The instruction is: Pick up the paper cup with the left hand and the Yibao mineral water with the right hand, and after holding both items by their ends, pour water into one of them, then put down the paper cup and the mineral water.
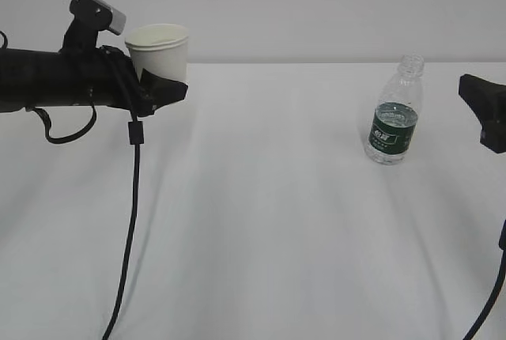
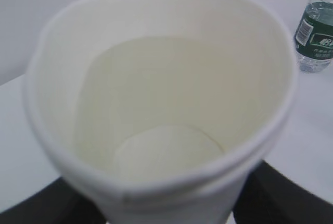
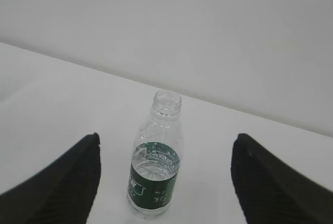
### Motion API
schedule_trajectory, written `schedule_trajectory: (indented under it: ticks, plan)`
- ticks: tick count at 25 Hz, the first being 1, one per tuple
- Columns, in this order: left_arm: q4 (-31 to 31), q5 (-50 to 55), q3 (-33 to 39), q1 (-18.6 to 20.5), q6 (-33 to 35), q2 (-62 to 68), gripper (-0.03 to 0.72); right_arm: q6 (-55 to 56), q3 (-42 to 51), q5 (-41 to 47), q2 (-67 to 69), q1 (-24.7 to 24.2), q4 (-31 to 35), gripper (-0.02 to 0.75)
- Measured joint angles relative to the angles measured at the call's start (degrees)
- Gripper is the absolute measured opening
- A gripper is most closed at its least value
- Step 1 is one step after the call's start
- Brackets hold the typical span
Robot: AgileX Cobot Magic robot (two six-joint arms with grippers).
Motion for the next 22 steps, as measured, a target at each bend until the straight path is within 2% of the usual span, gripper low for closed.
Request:
schedule_trajectory:
  ticks: [10, 22]
  plan:
    - [-1.2, 1.6, 0.0, 2.0, 0.0, 0.1, 0.445, 0.1, 0.0, 0.0, 0.0, 0.0, -0.5, 0.592]
    - [-2.5, 1.6, 0.0, 2.5, 0.0, 5.8, 0.445, 0.1, 0.0, 0.8, 0.0, 0.0, -0.7, 0.591]
